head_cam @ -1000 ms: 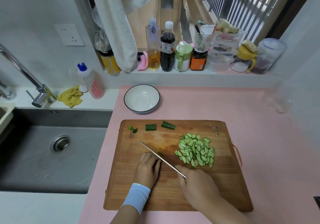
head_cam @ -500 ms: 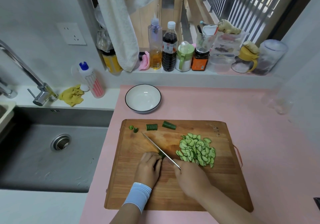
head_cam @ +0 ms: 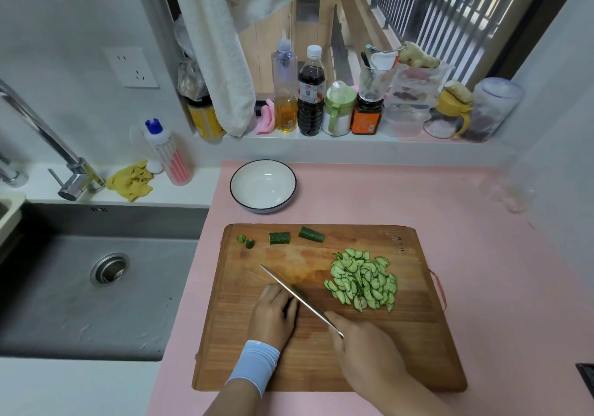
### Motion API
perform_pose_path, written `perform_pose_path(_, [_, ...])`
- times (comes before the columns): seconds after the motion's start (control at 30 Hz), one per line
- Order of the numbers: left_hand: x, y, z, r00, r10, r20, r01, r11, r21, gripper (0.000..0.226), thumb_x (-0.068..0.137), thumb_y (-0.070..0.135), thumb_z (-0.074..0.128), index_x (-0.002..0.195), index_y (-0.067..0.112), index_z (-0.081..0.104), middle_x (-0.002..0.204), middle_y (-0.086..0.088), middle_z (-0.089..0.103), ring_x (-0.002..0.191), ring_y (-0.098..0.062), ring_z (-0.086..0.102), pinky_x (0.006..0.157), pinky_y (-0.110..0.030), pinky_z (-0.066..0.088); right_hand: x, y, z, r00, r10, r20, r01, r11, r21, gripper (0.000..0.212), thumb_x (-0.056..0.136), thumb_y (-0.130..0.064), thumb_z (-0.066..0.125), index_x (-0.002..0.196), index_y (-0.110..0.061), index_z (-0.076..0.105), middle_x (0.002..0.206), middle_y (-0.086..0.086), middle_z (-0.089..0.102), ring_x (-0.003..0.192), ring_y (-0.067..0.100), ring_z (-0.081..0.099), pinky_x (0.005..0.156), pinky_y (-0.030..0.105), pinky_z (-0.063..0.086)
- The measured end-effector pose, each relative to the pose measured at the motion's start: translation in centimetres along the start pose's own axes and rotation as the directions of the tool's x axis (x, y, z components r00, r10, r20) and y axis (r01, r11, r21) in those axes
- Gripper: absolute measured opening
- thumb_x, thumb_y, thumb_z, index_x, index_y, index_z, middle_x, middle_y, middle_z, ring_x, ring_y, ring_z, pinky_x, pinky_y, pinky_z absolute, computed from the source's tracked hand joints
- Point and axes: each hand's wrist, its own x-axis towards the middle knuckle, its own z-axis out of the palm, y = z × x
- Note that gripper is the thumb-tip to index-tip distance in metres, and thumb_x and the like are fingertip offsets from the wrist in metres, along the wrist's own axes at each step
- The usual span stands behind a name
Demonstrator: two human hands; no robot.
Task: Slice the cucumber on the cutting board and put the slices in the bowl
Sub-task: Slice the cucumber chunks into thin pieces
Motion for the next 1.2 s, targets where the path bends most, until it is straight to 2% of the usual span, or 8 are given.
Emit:
perform_pose_path(0.3, [0.1,0.0,0.1,1.0,-0.01,-0.003,0.01,1.0,-0.01,0.014,0.077,0.001,0.077,0.088,0.009,0.072,0.089,0.0,0.064,0.088,-0.011,0.056,0.085,-0.014,0.044,2.0,-0.5,0.5,0.999,0.016,0.034,-0.019,0.996,0.082,0.04,0.104,-0.041,0.037,0.14,-0.04,0.051,0.094,-0.003,0.074,0.087,0.019,0.068,0.075,0.032,0.052])
perform_pose_path(0.37, [0.1,0.0,0.0,1.0,-0.005,-0.002,0.005,1.0,-0.008,0.013,0.078,0.001,0.077,0.087,0.009,0.072,0.088,0.0,0.064,0.088,-0.011,0.055,0.085,-0.014,0.044,2.8,-0.9,0.7,0.999,0.021,0.041,-0.025,0.995,0.095,0.039,0.104,-0.039,0.036,0.139,-0.038,0.053,0.1,-0.002,0.074,0.092,0.02,0.068,0.077,0.03,0.051])
perform_pose_path(0.47, [-0.2,0.0,0.0,1.0,0.017,-0.004,-0.017,1.0,0.005,0.007,0.087,0.012,0.067,0.091,0.009,0.071,0.091,0.0,0.061,0.089,-0.014,0.055,0.085,-0.018,0.046,3.3,-1.2,0.8,0.999,0.017,0.036,-0.02,0.996,0.087,0.039,0.104,-0.039,0.035,0.139,-0.039,0.054,0.105,-0.003,0.073,0.096,0.019,0.067,0.074,0.026,0.045])
perform_pose_path(0.57, [-0.3,0.1,0.0,1.0,0.029,-0.009,-0.028,0.999,0.021,0.017,0.091,0.018,0.057,0.09,0.009,0.07,0.089,0.0,0.059,0.086,-0.014,0.054,0.081,-0.021,0.047,3.1,-1.2,0.8,0.999,0.014,0.036,-0.017,0.996,0.082,0.036,0.103,-0.038,0.036,0.134,-0.037,0.055,0.096,-0.003,0.072,0.089,0.021,0.067,0.072,0.03,0.05])
perform_pose_path(0.77, [-0.2,0.1,-0.2,1.0,-0.012,-0.004,0.012,1.0,0.011,0.019,0.09,0.019,0.055,0.089,0.009,0.071,0.088,-0.001,0.062,0.085,-0.014,0.054,0.079,-0.021,0.047,2.3,-1.5,0.8,1.0,0.005,-0.001,-0.005,0.999,0.042,0.043,0.105,-0.039,0.036,0.148,-0.04,0.044,0.108,0.0,0.073,0.099,0.022,0.067,0.08,0.033,0.051])
perform_pose_path(0.87, [-0.3,0.2,-0.3,1.0,-0.027,-0.003,0.027,1.0,-0.009,0.017,0.088,0.018,0.058,0.093,0.009,0.072,0.092,-0.001,0.065,0.087,-0.014,0.055,0.084,-0.016,0.044,1.5,-1.4,0.6,1.0,-0.011,-0.014,0.011,1.0,0.015,0.043,0.106,-0.039,0.035,0.149,-0.041,0.042,0.104,0.0,0.073,0.096,0.023,0.066,0.078,0.033,0.049])
perform_pose_path(1.0, [-0.3,-0.1,-0.2,1.0,-0.019,0.005,0.019,1.0,-0.014,0.017,0.079,0.002,0.073,0.094,0.01,0.073,0.095,-0.002,0.067,0.09,-0.016,0.058,0.085,-0.018,0.046,0.5,-0.9,0.9,1.0,-0.009,-0.022,0.009,1.0,0.019,0.044,0.103,-0.044,0.036,0.147,-0.046,0.041,0.097,-0.001,0.074,0.09,0.023,0.068,0.075,0.034,0.05])
perform_pose_path(1.2, [-0.3,-0.1,-0.2,1.0,-0.015,-0.012,0.015,1.0,-0.007,0.018,0.077,0.0,0.076,0.092,0.009,0.074,0.092,-0.001,0.067,0.089,-0.014,0.057,0.085,-0.016,0.045,0.7,-0.9,0.5,1.0,0.003,0.001,-0.003,0.999,0.05,0.042,0.103,-0.042,0.038,0.144,-0.045,0.045,0.093,-0.003,0.073,0.085,0.02,0.068,0.074,0.033,0.053])
